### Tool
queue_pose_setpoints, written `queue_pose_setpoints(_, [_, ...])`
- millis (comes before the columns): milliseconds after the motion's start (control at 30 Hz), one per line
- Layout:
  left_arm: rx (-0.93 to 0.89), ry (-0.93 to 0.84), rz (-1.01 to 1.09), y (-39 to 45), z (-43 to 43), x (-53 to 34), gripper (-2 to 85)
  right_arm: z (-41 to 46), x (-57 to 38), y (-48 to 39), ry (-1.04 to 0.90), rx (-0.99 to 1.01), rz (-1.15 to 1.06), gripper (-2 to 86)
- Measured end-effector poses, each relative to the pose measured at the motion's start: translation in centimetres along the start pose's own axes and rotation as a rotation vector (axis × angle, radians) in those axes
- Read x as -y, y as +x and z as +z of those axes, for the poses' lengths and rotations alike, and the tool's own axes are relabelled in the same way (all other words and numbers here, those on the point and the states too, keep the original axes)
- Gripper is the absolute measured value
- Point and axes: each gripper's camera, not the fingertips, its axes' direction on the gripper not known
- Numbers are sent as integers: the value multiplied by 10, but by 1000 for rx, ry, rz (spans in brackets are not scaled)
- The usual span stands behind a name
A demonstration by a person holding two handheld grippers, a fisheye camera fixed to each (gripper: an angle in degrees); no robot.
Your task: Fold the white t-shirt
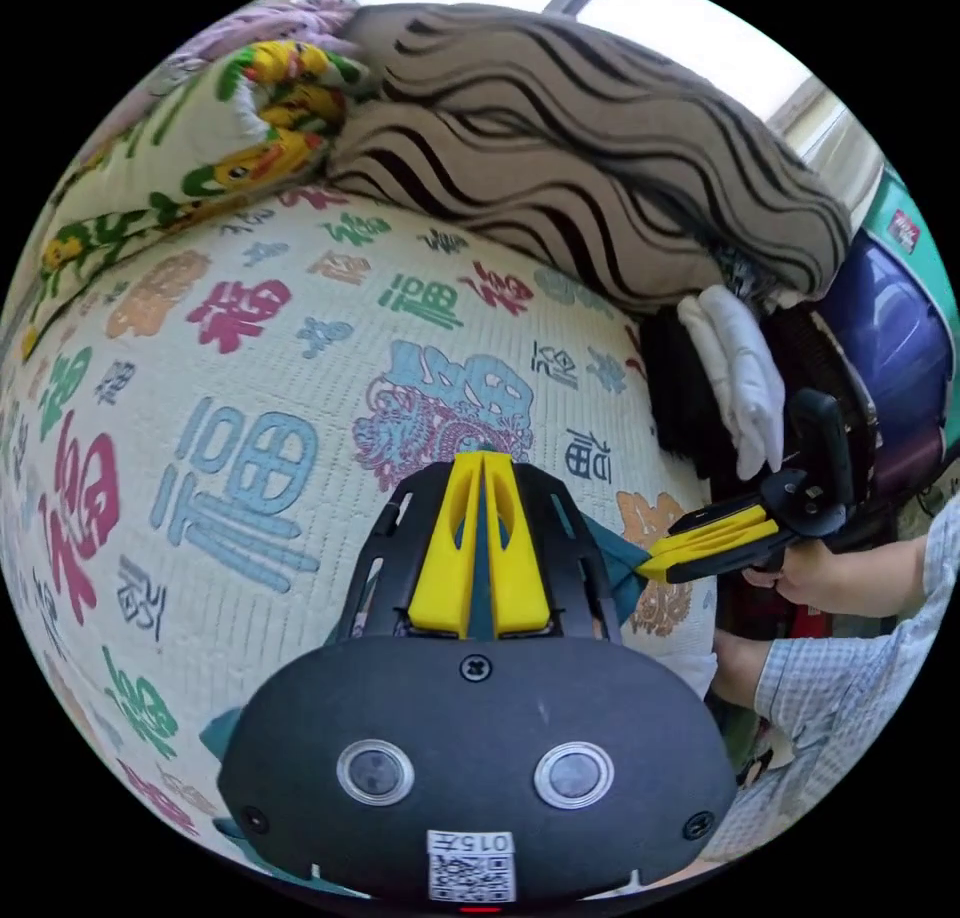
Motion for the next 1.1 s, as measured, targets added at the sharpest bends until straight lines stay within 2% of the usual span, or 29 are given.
queue_pose_setpoints(100, [49,94,-41,-13,-55,-42,-4,-7,-5,-27,18,-51,-111,-3])
queue_pose_setpoints(233, [47,35,-41,-25,-70,-67,35,9,-5,-29,-12,-47,-85,-4])
queue_pose_setpoints(300, [7,-20,-62,-30,-55,-61,94,20,-6,-16,-21,-38,-4,-4])
queue_pose_setpoints(400, [-36,-84,-25,-22,-20,-36,106,33,-11,16,-36,-14,162,-4])
queue_pose_setpoints(600, [-26,-334,131,12,75,9,93,51,-26,65,-42,97,373,-3])
queue_pose_setpoints(700, [70,-383,211,22,88,12,51,57,-27,69,-32,121,383,-3])
queue_pose_setpoints(733, [38,-376,220,21,86,12,36,58,-26,69,-31,123,382,-3])
queue_pose_setpoints(833, [-44,-266,161,10,61,12,7,61,-23,61,-10,109,351,-3])
queue_pose_setpoints(933, [-123,-23,91,-10,7,5,0,56,-18,40,57,96,275,-3])
queue_pose_setpoints(1000, [-150,158,47,-27,-46,-18,-1,52,-13,12,106,99,171,-3])
queue_pose_setpoints(1100, [-102,279,-13,-45,-109,-73,-1,62,-6,-39,94,79,-21,-3])
